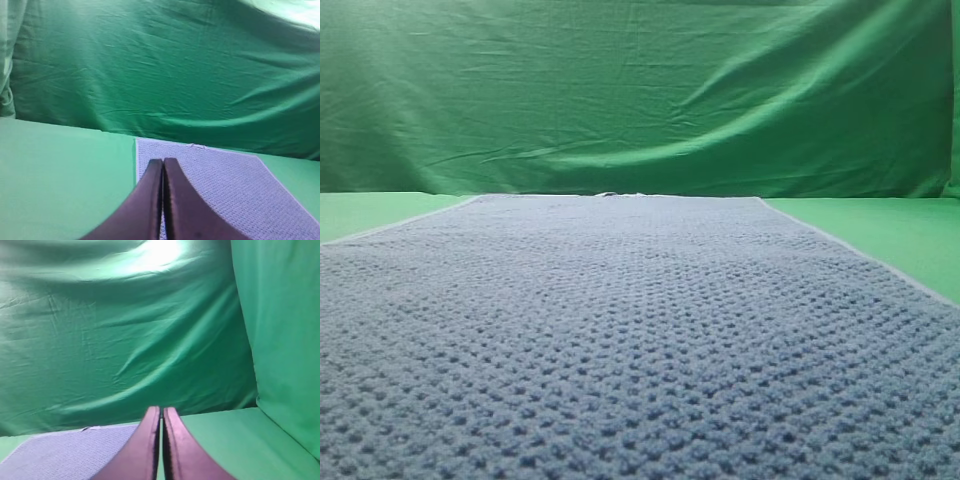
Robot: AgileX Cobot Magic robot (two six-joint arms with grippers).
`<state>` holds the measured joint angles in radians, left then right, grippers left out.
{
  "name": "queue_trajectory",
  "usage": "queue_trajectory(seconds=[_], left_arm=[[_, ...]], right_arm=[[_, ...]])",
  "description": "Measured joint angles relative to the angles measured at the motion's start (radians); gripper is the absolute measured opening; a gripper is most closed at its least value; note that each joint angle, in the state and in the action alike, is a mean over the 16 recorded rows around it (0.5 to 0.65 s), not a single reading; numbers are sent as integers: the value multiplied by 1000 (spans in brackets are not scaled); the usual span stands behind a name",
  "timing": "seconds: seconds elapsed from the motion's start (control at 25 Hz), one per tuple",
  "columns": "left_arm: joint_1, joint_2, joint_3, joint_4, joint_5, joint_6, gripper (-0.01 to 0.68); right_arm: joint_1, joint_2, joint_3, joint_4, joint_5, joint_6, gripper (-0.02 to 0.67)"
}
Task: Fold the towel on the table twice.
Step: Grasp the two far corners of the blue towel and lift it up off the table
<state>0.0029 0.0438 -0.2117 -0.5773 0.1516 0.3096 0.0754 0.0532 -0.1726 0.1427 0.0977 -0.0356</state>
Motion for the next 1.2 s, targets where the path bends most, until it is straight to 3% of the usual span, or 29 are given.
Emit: queue_trajectory(seconds=[0.6,1.2], left_arm=[[-5,175,-195,-37,154,52,0],[-71,752,-520,100,441,-11,0]], right_arm=[[1,275,-273,19,211,-25,0],[88,893,-681,-35,594,-104,0]])
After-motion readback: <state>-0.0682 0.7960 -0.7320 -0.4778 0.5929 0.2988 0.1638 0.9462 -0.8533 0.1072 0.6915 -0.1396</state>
